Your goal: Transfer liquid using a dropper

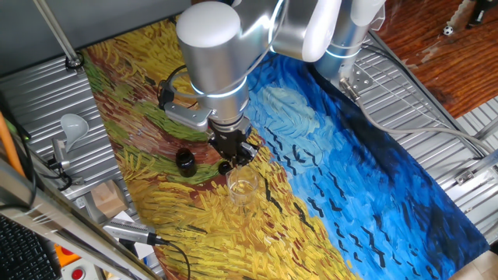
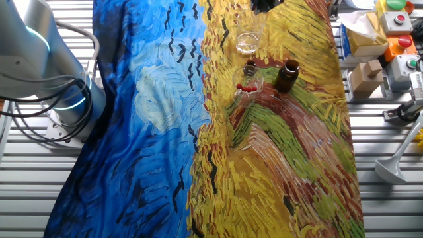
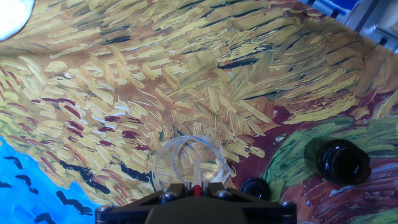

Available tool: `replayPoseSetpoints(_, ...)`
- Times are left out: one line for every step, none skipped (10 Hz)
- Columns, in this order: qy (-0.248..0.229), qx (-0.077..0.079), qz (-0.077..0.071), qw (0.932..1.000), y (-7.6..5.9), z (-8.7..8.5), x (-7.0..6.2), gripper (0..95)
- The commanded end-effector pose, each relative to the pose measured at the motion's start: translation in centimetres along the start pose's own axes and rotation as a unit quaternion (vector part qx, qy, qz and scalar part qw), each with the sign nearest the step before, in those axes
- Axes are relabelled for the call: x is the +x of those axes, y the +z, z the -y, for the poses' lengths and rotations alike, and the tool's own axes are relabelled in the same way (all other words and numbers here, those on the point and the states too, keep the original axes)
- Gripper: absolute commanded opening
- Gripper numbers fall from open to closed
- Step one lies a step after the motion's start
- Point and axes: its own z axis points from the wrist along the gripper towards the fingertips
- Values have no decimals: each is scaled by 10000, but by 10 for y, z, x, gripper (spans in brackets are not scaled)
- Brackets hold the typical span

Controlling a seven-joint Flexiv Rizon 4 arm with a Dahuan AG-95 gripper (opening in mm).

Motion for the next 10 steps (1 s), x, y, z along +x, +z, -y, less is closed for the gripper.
replayPoseSetpoints(-5, 2, -1, 10000, 0, 0, 0, 0)
replayPoseSetpoints(-5, 3, -1, 10000, 0, 0, 0, 0)
replayPoseSetpoints(-4, 9, -5, 10000, 0, 0, 0, 0)
replayPoseSetpoints(4, 12, -8, 10000, 0, 0, 0, 0)
replayPoseSetpoints(7, 14, -8, 10000, 0, 0, 0, 0)
replayPoseSetpoints(13, 10, 2, 10000, 0, 0, 0, 0)
replayPoseSetpoints(20, 10, 9, 10000, 0, 0, 0, 0)
replayPoseSetpoints(25, -1, 26, 10000, 0, 0, 0, 0)
replayPoseSetpoints(40, -4, 34, 10000, 0, 0, 0, 0)
replayPoseSetpoints(49, -2, 32, 10000, 0, 0, 0, 0)
